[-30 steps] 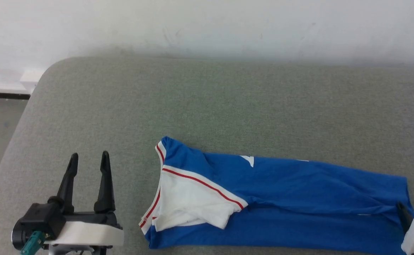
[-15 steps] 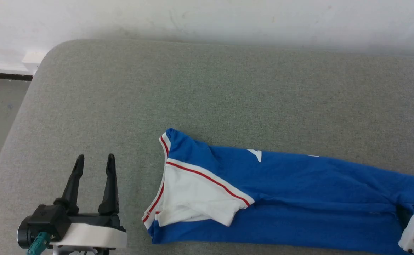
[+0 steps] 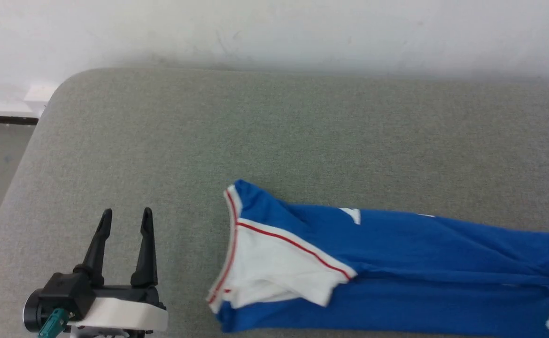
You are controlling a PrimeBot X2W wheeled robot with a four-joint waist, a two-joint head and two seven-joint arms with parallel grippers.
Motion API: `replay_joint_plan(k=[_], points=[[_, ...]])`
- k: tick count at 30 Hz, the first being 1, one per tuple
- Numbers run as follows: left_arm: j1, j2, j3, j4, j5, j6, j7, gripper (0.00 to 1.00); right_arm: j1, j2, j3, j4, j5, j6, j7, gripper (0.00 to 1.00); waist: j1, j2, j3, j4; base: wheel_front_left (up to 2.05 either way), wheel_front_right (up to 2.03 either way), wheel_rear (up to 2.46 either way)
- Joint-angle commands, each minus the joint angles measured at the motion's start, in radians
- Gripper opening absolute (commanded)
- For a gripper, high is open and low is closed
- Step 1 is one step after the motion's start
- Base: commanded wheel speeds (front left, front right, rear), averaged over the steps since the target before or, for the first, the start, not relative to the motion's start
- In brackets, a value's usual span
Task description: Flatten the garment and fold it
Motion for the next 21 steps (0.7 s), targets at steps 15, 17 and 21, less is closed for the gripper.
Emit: replay_joint_plan(k=[15, 17, 21], points=[[0.038, -0.015, -0.013, 0.045, -0.016, -0.026, -0.005, 1.00, 0.081, -0.107, -0.031, -0.009, -0.014, -0.002, 0.009, 0.00, -0.0001, -0.0001, -0.095, 0.000, 0.00, 0.00, 0.00], [0.045, -0.015, -0.017, 0.050, -0.014, -0.027, -0.005, 1.00, 0.112, -0.105, 0.010, -0.065, 0.011, -0.002, 0.031, 0.00, -0.0001, -0.0001, -0.112, 0.005, 0.00, 0.00, 0.00], [0.064, -0.017, -0.022, 0.050, -0.017, -0.028, -0.005, 1.00, 0.157, -0.092, 0.090, -0.202, 0.064, -0.002, 0.096, 0.00, -0.0001, -0.0001, -0.143, 0.018, 0.00, 0.00, 0.00]])
